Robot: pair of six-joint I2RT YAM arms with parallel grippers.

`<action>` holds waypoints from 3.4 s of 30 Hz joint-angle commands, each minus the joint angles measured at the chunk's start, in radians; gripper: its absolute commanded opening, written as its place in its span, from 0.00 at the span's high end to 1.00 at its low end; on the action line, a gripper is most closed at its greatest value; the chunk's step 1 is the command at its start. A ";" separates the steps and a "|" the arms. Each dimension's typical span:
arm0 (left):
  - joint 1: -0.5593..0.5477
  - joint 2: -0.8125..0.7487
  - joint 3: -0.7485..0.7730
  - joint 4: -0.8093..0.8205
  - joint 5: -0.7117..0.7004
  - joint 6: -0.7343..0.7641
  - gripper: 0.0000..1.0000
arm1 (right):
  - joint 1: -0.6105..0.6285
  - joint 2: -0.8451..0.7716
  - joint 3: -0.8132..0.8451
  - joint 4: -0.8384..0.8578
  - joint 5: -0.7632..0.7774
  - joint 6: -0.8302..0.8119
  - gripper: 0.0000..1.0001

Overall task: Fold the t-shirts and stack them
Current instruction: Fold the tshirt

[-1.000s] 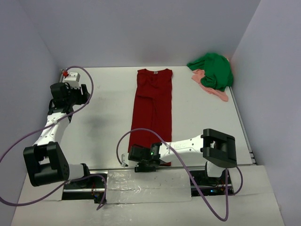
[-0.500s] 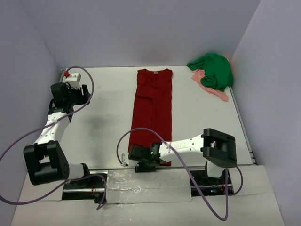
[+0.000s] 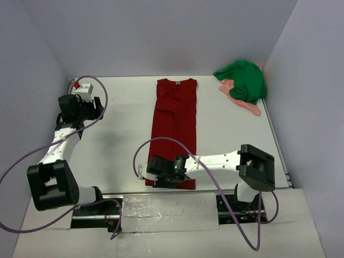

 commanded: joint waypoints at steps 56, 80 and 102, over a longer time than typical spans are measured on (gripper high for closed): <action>0.007 -0.011 0.008 0.018 0.059 0.017 0.31 | -0.068 0.122 0.023 -0.024 -0.137 0.021 1.00; 0.007 -0.009 0.014 0.006 0.092 0.031 0.31 | -0.230 0.019 0.221 -0.090 -0.009 -0.075 1.00; 0.007 0.011 0.016 -0.029 0.106 0.046 0.32 | -0.515 0.320 0.509 -0.005 0.056 -0.284 1.00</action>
